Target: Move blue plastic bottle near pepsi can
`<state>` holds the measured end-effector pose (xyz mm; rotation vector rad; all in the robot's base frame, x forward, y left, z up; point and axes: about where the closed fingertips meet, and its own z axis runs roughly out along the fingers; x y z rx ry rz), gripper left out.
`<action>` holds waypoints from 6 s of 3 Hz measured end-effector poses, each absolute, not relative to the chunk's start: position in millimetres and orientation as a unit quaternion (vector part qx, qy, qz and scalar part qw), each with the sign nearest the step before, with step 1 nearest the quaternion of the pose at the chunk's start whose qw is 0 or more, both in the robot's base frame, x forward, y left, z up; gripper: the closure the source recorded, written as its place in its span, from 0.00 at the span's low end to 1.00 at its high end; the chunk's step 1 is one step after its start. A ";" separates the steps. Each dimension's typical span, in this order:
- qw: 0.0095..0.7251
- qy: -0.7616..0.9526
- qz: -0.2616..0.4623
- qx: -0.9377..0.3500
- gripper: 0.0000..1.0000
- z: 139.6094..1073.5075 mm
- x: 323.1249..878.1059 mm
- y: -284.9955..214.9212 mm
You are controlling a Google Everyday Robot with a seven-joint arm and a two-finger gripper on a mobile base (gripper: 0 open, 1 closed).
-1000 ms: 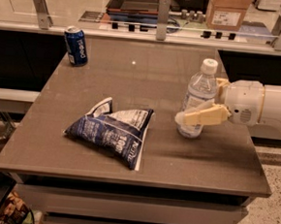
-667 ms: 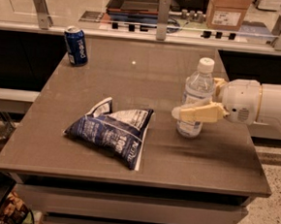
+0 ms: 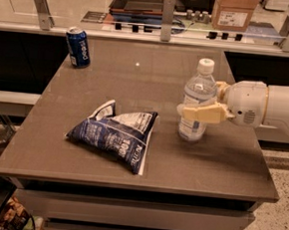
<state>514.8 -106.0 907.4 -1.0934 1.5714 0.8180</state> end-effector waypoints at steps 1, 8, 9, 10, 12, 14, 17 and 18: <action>0.505 0.650 0.340 -0.455 1.00 908.1 514.5 -103.7; 0.552 0.678 0.307 -0.376 1.00 1012.7 694.2 -24.5; 0.579 0.670 0.311 -0.346 1.00 1008.1 711.2 -3.7; 0.614 0.638 0.321 -0.337 1.00 1010.5 725.4 22.8; 0.606 0.652 0.277 -0.361 1.00 988.0 736.6 79.3; 0.587 0.674 0.257 -0.368 1.00 955.2 751.6 99.0; 0.576 0.659 0.292 -0.385 1.00 932.6 765.3 124.0; 0.568 0.661 0.296 -0.390 1.00 929.9 767.4 129.3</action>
Offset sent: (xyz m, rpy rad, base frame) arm 0.0366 -0.0133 0.0339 -0.0016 -0.0699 -0.0607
